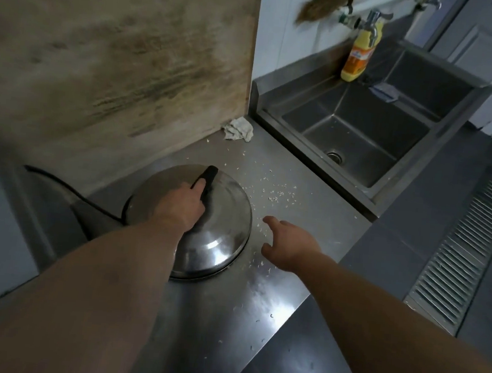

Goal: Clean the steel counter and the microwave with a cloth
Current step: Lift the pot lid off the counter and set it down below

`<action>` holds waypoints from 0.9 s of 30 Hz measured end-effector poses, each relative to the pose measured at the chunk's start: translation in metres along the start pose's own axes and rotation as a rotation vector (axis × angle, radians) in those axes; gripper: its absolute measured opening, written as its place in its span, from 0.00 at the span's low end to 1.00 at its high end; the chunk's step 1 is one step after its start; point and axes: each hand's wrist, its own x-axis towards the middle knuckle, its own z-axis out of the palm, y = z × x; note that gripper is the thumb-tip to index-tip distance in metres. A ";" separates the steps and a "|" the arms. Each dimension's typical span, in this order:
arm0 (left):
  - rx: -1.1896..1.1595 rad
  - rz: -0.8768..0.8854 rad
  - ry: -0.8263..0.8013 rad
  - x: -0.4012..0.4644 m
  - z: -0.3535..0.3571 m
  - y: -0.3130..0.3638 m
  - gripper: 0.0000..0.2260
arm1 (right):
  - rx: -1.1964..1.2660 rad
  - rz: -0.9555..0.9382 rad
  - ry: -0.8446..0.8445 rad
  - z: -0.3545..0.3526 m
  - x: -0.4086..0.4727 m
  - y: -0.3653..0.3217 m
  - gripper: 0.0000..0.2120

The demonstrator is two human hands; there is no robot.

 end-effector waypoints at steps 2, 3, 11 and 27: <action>-0.024 -0.024 0.050 -0.002 -0.003 0.001 0.25 | -0.002 0.004 0.013 -0.003 -0.002 0.002 0.31; -0.042 -0.032 0.077 -0.005 -0.006 0.001 0.25 | -0.007 0.008 0.018 -0.005 -0.003 0.003 0.31; -0.033 0.033 0.136 -0.046 -0.043 0.020 0.26 | 0.020 -0.002 0.074 -0.034 -0.026 0.016 0.32; -0.016 -0.132 0.077 -0.312 -0.006 0.153 0.27 | 0.095 -0.087 0.112 -0.088 -0.181 0.107 0.32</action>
